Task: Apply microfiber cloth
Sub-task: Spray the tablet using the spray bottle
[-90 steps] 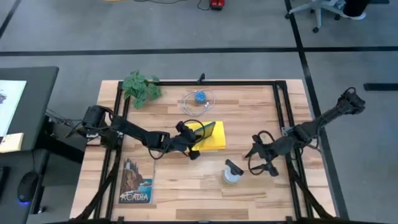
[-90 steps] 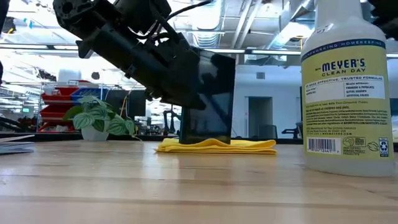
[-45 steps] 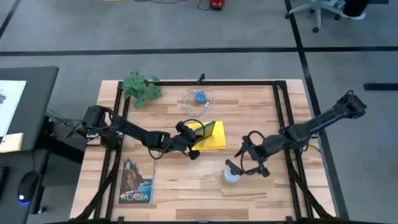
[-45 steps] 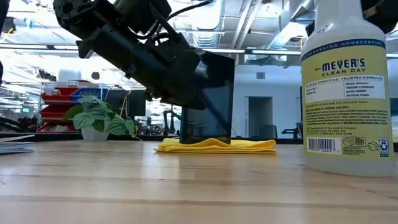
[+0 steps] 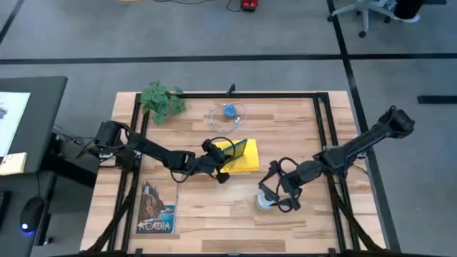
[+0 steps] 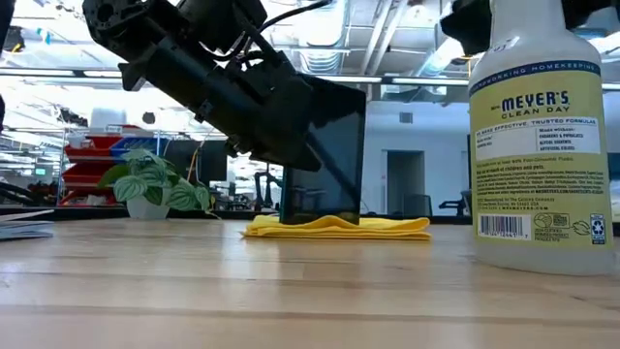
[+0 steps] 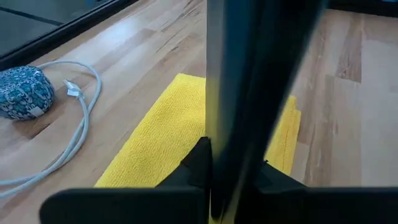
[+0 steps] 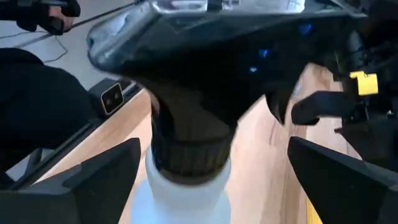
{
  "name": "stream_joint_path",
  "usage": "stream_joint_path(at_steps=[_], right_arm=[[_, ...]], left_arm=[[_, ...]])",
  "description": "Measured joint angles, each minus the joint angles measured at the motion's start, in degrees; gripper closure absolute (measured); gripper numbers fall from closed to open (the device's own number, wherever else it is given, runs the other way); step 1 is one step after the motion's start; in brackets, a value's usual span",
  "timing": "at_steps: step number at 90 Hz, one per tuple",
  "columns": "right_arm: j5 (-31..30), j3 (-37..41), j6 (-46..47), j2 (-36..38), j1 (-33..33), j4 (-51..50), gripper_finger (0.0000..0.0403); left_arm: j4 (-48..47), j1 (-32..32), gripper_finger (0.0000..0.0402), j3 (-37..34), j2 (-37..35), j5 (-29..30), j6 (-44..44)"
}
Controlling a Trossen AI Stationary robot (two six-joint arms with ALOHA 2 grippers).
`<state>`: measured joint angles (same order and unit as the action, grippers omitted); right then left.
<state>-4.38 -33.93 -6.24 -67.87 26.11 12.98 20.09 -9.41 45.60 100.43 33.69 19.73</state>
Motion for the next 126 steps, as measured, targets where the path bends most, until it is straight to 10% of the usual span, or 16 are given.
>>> stream_joint_path(at_steps=[126], right_arm=[[-12.33, 0.00, -2.64, -0.80, 5.42, 7.35, 0.0014]], left_arm=[[4.21, -1.25, 0.0392, -0.11, -2.88, -2.43, 6.69]])
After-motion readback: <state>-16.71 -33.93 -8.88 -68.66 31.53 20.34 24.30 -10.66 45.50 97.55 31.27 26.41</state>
